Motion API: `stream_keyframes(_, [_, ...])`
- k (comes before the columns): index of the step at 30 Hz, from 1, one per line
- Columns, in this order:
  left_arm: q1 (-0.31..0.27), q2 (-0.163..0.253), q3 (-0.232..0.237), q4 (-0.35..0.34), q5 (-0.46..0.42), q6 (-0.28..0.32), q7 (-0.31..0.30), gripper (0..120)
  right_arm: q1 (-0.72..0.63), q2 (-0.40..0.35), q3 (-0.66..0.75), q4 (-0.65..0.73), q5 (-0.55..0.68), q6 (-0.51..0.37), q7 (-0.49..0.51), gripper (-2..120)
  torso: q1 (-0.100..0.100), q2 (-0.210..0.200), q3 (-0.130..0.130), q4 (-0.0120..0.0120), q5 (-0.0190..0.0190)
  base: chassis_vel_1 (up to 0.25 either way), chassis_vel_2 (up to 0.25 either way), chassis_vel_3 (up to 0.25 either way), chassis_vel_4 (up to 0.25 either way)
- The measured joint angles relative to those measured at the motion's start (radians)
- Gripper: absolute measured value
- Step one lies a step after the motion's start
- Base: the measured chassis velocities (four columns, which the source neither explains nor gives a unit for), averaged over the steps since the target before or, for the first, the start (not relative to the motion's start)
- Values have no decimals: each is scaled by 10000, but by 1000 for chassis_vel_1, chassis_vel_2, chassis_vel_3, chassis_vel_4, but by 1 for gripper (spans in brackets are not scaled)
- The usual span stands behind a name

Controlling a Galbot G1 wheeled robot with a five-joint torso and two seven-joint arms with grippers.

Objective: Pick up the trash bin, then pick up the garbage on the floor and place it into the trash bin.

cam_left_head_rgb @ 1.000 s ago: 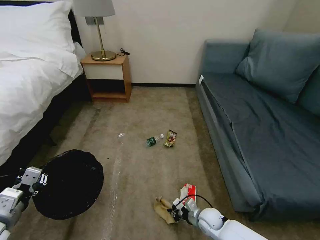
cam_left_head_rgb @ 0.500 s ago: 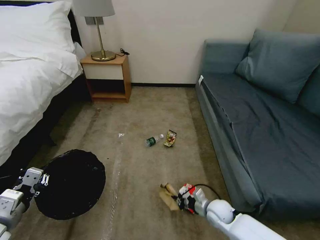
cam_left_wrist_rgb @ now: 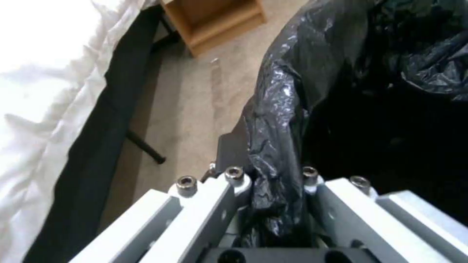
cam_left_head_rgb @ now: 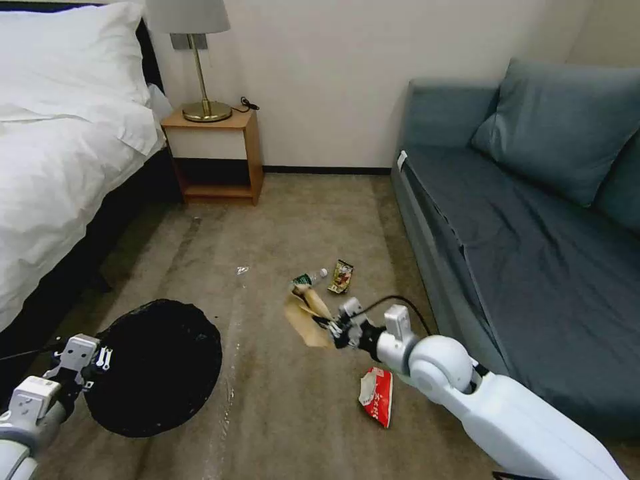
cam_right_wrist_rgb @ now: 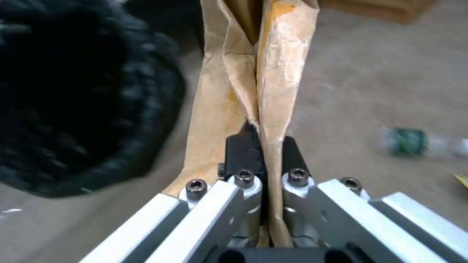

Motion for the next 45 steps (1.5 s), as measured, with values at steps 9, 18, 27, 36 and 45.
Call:
stream_keyframes(9, [-472,17,308,150,-356,-69,127,4,1109,1079,-1518,-536,135,-36,208,0,-1,0,1,-5,0,0,0,0,0])
stream_keyframes(18, [-695,-23,373,428,-355,-111,150,4,1961,2813,-2717,-1195,389,23,504,0,-1,0,1,1,0,0,0,0,0])
stream_keyframes(27, [-939,-163,539,529,-434,-130,143,4,2271,3915,-3606,-2370,205,382,907,0,-1,0,0,-2,0,0,0,0,0])
stream_keyframes(36, [-830,-126,420,527,-522,-186,211,4,2198,4354,-3814,-4004,-254,713,1867,29,-1,0,0,-1,2,0,0,0,0])
stream_keyframes(45, [-924,-183,430,742,-440,-292,263,4,2187,4113,-3701,-3546,-167,713,2000,61,-1,0,0,-1,2,0,0,0,0])
